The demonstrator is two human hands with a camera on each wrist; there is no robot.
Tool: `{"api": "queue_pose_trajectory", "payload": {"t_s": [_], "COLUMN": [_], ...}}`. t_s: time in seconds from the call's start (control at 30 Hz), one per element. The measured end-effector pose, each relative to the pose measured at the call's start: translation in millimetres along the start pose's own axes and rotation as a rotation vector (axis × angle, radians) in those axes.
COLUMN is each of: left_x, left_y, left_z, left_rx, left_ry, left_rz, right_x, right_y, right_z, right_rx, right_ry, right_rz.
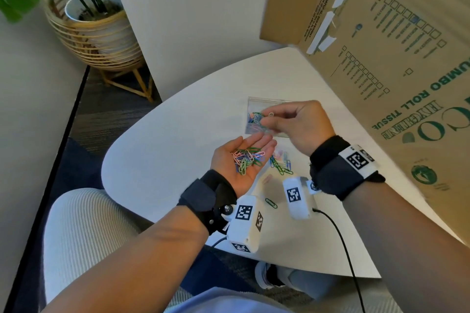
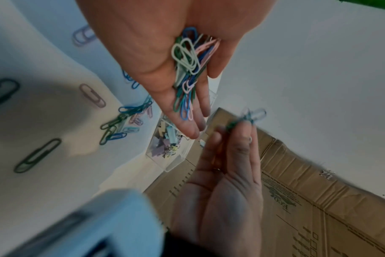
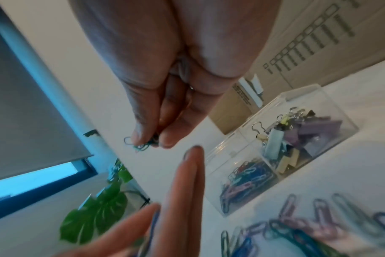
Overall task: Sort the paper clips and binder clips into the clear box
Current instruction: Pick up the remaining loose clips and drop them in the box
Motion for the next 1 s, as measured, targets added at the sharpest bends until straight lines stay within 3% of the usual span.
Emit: {"api": "queue_pose_trajectory", "payload": {"t_s": [0.1, 0.2, 0.37, 0.47, 0.57, 0.63, 0.83, 1.0], "left_x": [-5.0, -8.3, -3.5, 1.1, 2.5, 2.1, -5.6, -7.7], "left_y": [-0.2, -2.0, -3.6, -8.0, -11.3, -10.3, -6.0, -3.1], "left_z": [-2.3, -1.4, -2.0, 1.1, 2.9, 1.8, 2.3, 2.7], "left_rx": [-0.004, 0.017, 0.029, 0.051, 0.064, 0.064, 0.095, 0.082], "left_ry": [-0.025, -0.046, -0.036, -0.007, 0.016, 0.023, 0.033, 0.0], "left_rz": [-0.009, -0.026, -0.025, -0.04, -0.017, 0.011, 0.068, 0.047], "right_x": [-4.8, -1.8, 11.3, -2.2, -1.8, 4.5, 11.1, 8.6], "right_y": [-14.5, -18.5, -11.2, -2.9, 11.7, 18.2, 32.8, 37.7], "right_z": [23.2, 44.4, 47.6, 27.1, -0.2, -16.3, -30.5, -35.3], "right_rx": [0.161, 0.223, 0.022, -0.011, -0.237, -0.357, -0.444, -0.468], "right_ry": [-0.046, -0.054, 0.089, -0.054, -0.025, 0.002, -0.115, -0.147], "right_rz": [-0.032, -0.176, -0.592, -0.563, -0.544, -0.667, -1.019, -0.974]}}
Point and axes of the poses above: each hand's wrist, its own z-axis towards the middle knuckle, its own y-axis out of the palm, x = y × z, the point moved 5 cm from there along z, towards the middle knuckle, and after that the axes turned 12 degrees about z, right-handed, at the moved point
